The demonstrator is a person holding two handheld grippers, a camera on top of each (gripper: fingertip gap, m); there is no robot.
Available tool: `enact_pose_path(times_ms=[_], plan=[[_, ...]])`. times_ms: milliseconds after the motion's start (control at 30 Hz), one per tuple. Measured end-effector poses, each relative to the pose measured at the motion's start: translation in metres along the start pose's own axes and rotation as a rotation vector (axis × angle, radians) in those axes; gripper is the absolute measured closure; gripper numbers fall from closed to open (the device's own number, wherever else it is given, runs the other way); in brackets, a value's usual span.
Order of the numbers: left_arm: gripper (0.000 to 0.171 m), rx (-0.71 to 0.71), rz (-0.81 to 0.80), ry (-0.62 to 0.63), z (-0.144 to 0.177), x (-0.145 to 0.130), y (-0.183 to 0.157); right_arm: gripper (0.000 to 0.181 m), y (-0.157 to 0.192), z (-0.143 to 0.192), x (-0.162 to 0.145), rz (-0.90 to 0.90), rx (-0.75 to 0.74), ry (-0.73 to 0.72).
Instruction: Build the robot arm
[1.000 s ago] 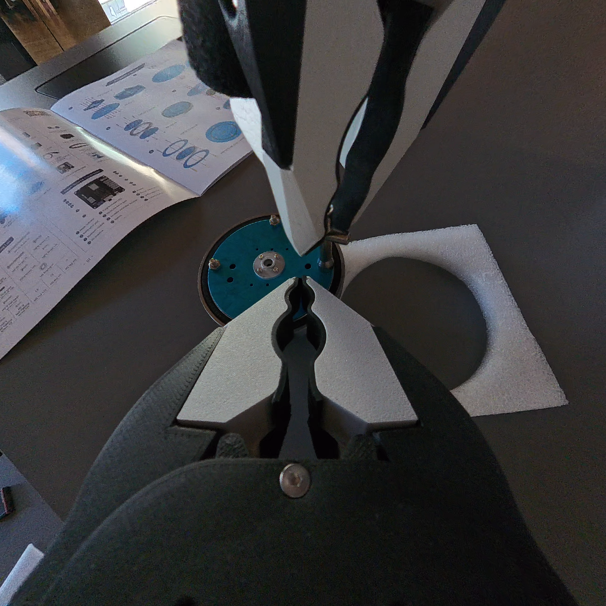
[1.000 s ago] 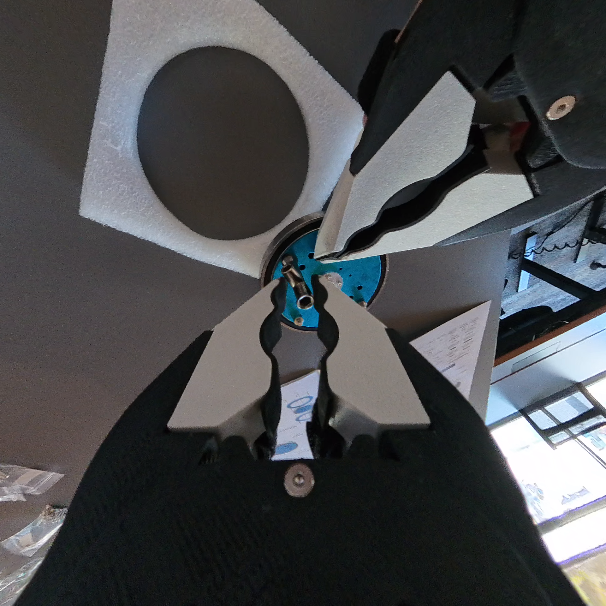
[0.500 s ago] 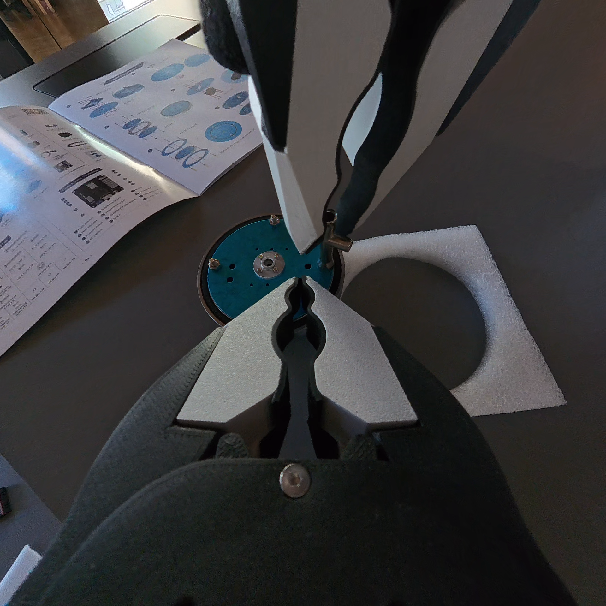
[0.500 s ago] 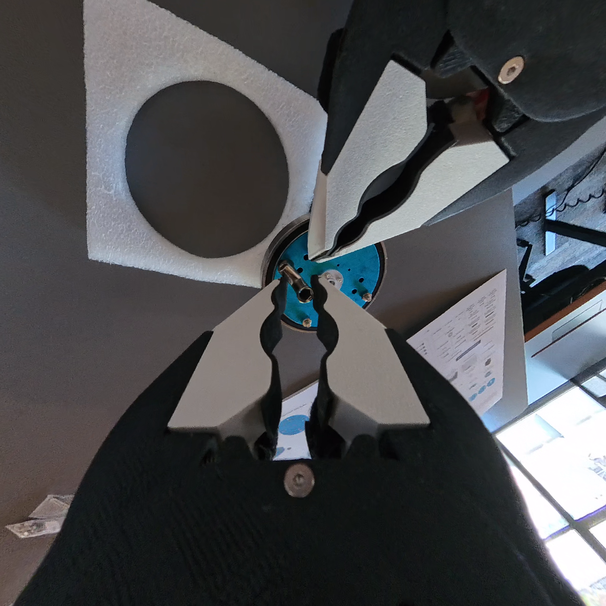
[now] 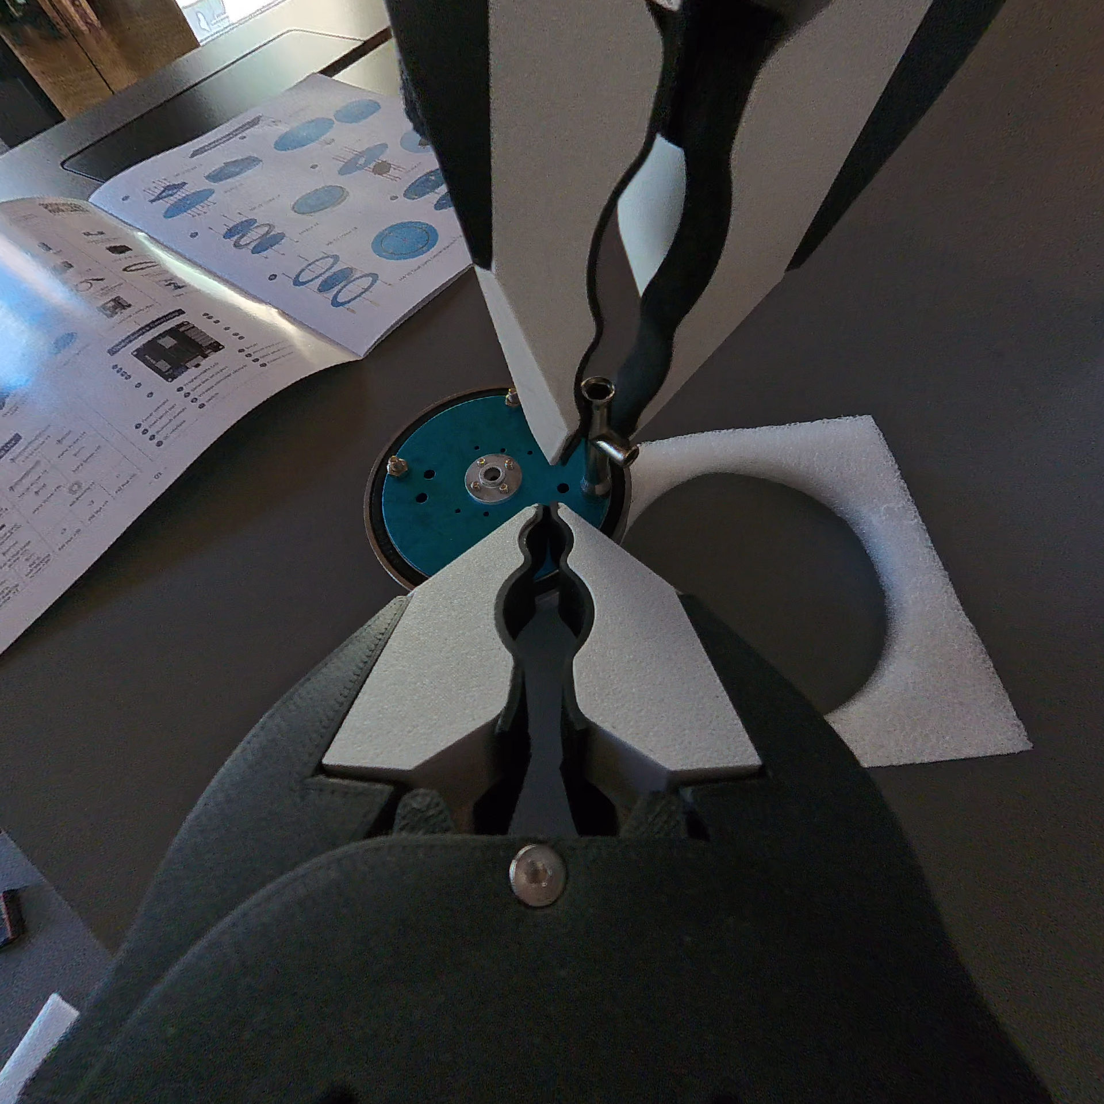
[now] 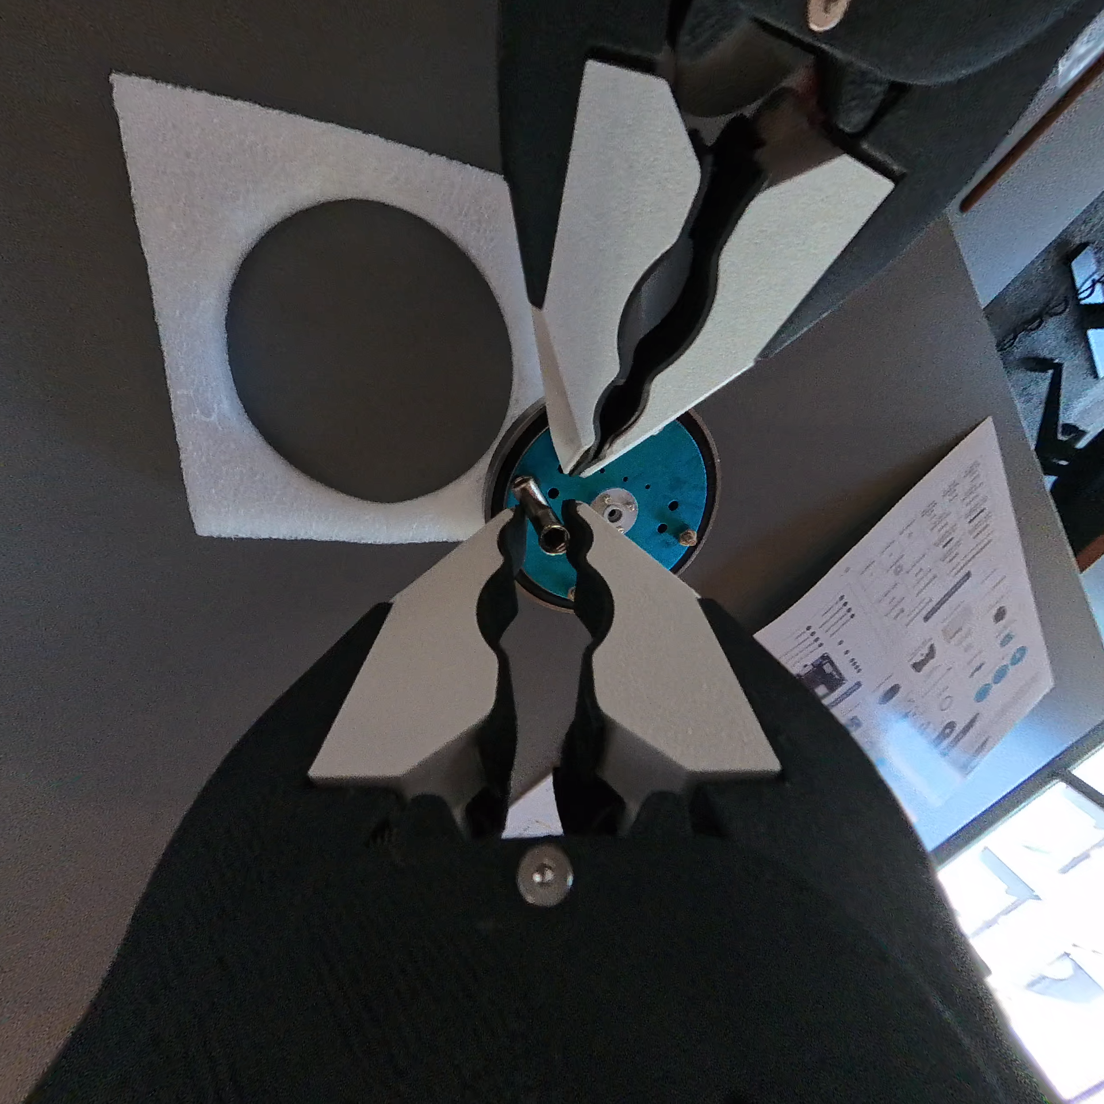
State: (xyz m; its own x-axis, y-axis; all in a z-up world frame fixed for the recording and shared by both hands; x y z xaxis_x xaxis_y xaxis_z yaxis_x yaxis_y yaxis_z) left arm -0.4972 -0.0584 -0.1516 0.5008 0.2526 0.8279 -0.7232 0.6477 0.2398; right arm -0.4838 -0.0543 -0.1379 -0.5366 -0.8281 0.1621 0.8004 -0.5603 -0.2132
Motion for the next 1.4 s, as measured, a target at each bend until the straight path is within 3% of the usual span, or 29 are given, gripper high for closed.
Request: enact_pose_path(times_ms=[233, 700, 1033, 1400], plan=[[0.171, -0.013, 0.020, -0.003, -0.0002, 0.0000, 0.0000, 0.169, 0.0011, -0.0008, 0.0003, -0.167, 0.035, -0.003], [0.171, -0.013, 0.024, -0.003, -0.0008, 0.0000, -0.0001, 0.167, 0.0007, 0.0056, 0.0048, -0.334, 0.112, -0.004], [0.171, -0.016, 0.023, -0.003, -0.0008, 0.0000, -0.0004, 0.168, 0.0017, 0.0054, 0.0037, -0.517, 0.090, -0.014], [0.171, -0.029, 0.084, -0.014, 0.0066, 0.0008, 0.0018, 0.170, 0.0031, 0.0047, 0.0037, -0.518, 0.064, -0.039]])
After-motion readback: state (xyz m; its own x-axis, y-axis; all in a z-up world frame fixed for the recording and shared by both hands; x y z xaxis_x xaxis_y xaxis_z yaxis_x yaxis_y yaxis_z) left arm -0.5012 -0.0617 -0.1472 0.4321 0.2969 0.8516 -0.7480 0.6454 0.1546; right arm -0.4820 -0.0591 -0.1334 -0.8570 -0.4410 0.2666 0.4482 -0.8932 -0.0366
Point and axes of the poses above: each gripper's, where its closed fingertips meet, z back along the fingers, x out of its top, y = z × x across the jaws, the point moved 1 cm from there along z, back along the fingers, and after that the axes turned 11 degrees about -z, right-handed, at the moved point
